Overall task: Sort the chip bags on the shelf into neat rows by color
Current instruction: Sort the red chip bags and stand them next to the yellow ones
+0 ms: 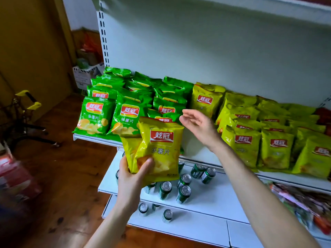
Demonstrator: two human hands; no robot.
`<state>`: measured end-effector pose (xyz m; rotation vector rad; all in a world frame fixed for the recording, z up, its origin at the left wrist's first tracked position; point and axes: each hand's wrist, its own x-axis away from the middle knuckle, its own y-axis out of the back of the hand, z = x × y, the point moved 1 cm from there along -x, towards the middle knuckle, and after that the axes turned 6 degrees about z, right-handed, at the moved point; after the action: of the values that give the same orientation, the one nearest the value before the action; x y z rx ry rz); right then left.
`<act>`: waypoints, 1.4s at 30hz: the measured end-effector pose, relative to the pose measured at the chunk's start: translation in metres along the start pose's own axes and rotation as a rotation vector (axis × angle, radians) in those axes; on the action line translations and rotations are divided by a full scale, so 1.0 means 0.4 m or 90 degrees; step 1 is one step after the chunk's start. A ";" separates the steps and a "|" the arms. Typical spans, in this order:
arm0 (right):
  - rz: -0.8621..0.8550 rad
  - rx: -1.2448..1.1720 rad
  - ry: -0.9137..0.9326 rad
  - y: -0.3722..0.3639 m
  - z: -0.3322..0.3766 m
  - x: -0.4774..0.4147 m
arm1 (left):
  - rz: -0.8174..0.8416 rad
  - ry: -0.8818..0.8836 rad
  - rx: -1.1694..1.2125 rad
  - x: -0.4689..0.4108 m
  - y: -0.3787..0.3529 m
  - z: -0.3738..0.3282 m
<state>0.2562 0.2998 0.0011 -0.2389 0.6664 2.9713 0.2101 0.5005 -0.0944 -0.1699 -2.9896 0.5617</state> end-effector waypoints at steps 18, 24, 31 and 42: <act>-0.238 0.168 0.067 0.424 -0.074 -0.239 | 0.078 -0.013 -0.011 -0.100 -0.190 -0.018; -0.065 0.346 -0.012 0.404 -0.141 -0.347 | 0.084 -0.027 -0.011 -0.122 -0.223 -0.024; -0.027 0.527 -0.043 0.357 -0.207 -0.370 | 0.095 -0.011 -0.047 -0.135 -0.245 -0.021; 0.192 0.081 -0.135 0.277 -0.039 -0.113 | 0.118 0.000 0.036 -0.168 -0.334 -0.020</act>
<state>0.2898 0.1910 0.0411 0.2027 0.9326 3.1497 0.2651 0.3709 -0.0429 -0.4455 -2.9722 0.6642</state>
